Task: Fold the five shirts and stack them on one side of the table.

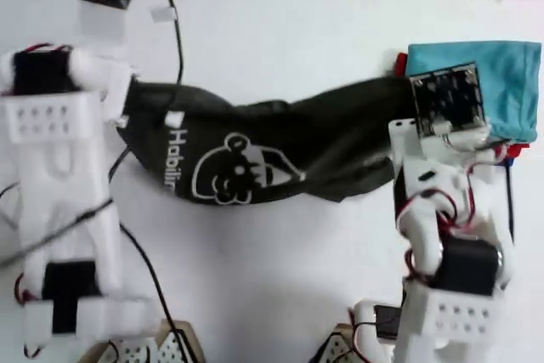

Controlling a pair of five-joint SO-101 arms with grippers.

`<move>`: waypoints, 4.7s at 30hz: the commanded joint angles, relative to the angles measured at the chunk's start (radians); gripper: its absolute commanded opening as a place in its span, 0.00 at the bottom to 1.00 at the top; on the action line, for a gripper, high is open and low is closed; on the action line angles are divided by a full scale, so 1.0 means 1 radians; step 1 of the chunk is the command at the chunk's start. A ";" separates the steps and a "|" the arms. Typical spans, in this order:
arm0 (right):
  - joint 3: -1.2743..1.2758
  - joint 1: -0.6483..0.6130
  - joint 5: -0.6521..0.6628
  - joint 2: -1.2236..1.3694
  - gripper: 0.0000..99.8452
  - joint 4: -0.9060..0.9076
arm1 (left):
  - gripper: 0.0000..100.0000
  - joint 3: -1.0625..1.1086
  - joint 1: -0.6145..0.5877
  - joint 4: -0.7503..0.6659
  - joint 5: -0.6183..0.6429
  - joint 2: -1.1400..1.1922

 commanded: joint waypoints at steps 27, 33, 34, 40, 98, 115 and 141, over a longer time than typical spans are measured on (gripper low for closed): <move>-0.425 0.001 -0.074 -0.166 0.02 0.035 | 0.03 -0.386 -0.014 0.006 0.078 -0.497; -0.522 0.001 -0.074 -0.249 0.02 0.045 | 0.03 -0.486 -0.014 0.014 0.078 -0.489; -0.525 0.001 -0.074 -0.265 0.02 0.051 | 0.03 -0.486 -0.014 0.014 0.080 -0.489; -0.525 0.001 -0.072 -0.323 0.02 0.070 | 0.03 -0.478 -0.014 0.015 0.083 -0.489; -0.572 0.148 -0.064 -0.320 0.02 0.116 | 0.03 -0.202 -0.178 -0.094 0.138 -0.741; -0.270 0.139 -0.066 -0.005 0.02 -0.205 | 0.03 -0.105 -0.173 -0.184 0.140 -0.417; -0.446 -0.093 -0.071 1.004 0.02 -0.255 | 0.03 -0.265 -0.074 -0.336 0.104 0.532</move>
